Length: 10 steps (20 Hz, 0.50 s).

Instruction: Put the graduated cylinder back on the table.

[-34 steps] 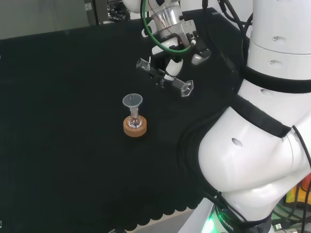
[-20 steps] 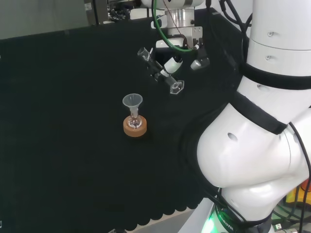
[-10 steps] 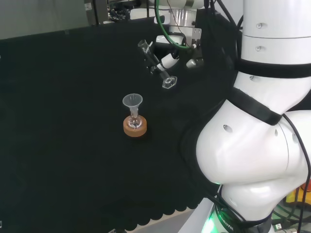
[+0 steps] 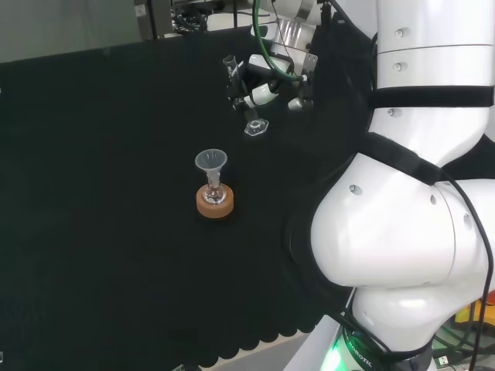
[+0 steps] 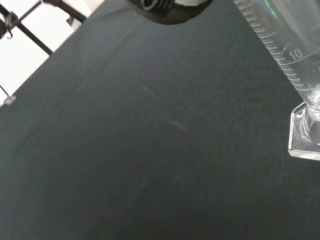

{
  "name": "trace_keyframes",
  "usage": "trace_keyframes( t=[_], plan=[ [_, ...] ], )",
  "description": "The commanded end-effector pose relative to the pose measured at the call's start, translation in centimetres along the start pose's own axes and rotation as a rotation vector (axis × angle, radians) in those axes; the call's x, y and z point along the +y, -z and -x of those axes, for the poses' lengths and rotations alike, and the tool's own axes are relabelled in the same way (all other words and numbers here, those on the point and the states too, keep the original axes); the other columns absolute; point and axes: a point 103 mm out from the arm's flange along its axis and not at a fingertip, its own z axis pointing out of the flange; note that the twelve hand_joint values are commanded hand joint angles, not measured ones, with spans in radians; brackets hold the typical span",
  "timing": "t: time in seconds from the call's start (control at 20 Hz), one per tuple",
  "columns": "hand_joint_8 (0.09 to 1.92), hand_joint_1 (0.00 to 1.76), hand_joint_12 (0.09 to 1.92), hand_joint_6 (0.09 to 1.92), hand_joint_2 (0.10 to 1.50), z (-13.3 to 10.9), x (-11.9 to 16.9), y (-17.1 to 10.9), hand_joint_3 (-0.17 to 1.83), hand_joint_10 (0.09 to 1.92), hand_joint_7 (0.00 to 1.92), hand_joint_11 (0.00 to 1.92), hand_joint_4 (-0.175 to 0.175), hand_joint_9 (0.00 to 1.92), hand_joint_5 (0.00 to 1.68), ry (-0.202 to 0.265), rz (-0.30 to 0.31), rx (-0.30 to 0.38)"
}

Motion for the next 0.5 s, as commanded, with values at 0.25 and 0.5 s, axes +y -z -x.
trace_keyframes(
  t=[0.25,0.5],
  plan=[
    [0.87,1.28,0.73,0.9,1.09,2.2,2.8,-1.9,-0.04,0.09,1.09,1.15,-0.175,1.49,1.05,0.032,0.138,0.086],
    [0.89,1.27,0.74,0.92,1.09,2.5,3.8,-2.6,-0.02,0.09,1.08,1.14,-0.175,1.48,1.04,0.035,0.179,0.102]
  ],
)
